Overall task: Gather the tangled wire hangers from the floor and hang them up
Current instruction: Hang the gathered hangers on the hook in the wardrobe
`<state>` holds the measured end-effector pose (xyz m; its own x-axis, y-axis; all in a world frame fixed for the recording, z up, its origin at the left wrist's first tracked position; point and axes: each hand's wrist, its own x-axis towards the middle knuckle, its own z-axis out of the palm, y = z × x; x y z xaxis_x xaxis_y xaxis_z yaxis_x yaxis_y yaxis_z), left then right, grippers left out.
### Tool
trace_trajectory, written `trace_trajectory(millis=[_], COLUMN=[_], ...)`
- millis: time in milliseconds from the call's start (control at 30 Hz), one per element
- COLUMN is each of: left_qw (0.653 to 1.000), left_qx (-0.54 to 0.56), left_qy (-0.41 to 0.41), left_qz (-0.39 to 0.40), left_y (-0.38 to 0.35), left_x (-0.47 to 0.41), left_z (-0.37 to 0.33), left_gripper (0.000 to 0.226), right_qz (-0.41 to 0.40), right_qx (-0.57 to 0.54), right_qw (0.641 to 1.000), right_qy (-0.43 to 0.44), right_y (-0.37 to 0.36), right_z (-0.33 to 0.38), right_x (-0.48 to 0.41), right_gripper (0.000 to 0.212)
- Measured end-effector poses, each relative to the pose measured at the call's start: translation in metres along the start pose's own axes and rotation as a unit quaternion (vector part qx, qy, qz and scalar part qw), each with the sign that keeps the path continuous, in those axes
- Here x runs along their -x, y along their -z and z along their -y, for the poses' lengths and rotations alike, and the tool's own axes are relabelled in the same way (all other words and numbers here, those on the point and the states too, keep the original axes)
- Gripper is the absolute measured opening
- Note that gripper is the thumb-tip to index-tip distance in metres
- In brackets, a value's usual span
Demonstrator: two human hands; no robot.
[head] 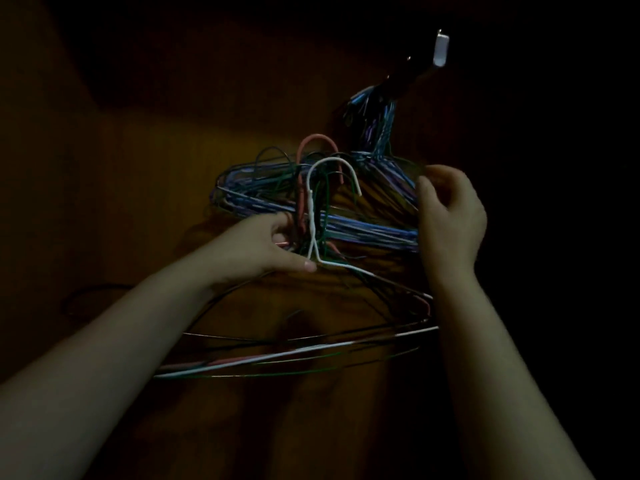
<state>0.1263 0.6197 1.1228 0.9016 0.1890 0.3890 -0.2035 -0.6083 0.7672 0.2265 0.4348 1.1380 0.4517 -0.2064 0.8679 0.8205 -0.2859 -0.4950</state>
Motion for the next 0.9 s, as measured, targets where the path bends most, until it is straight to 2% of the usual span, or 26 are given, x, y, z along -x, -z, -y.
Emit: trace_trajectory(millis=[33, 100, 133, 200, 267, 333, 500, 667, 900], left_qw=[1.000, 0.999, 0.998, 0.996, 0.996, 0.997, 0.996, 0.996, 0.995], left_qx=[0.019, 0.045, 0.057, 0.082, 0.089, 0.070, 0.040, 0.025, 0.051], left_qy=[0.005, 0.011, 0.018, 0.020, 0.014, 0.010, -0.005, 0.010, 0.034], left_qz=[0.015, 0.001, -0.004, -0.011, -0.015, -0.022, -0.079, -0.087, -0.073], left_y=[-0.007, -0.022, -0.029, -0.045, -0.061, -0.077, -0.103, -0.122, -0.136], left_x=[0.005, 0.012, 0.013, 0.020, 0.026, 0.034, 0.047, 0.060, 0.073], left_z=[0.001, 0.005, 0.009, 0.012, 0.019, 0.022, 0.037, 0.044, 0.048], left_gripper=[0.063, 0.077, 0.086, 0.089, 0.069, 0.044, 0.042, 0.040, 0.049], right_qz=[-0.012, -0.032, -0.017, 0.065, 0.147, 0.175, 0.198, 0.206, 0.237], right_qx=[-0.034, -0.084, -0.091, -0.092, -0.125, -0.161, -0.181, -0.204, -0.198], right_qw=[0.999, 0.996, 0.996, 0.989, 0.962, 0.936, 0.892, 0.864, 0.860], right_qy=[-0.010, -0.009, -0.018, -0.100, -0.193, -0.258, -0.363, -0.413, -0.407], right_y=[0.003, 0.008, 0.009, 0.005, 0.004, 0.009, 0.019, 0.025, 0.036], right_z=[0.002, 0.005, 0.007, 0.006, 0.004, 0.002, -0.008, -0.017, -0.031], right_x=[0.016, 0.063, 0.090, 0.128, 0.147, 0.154, 0.162, 0.173, 0.182], right_gripper=[0.015, 0.006, 0.007, 0.015, 0.024, 0.027, 0.019, 0.013, 0.016])
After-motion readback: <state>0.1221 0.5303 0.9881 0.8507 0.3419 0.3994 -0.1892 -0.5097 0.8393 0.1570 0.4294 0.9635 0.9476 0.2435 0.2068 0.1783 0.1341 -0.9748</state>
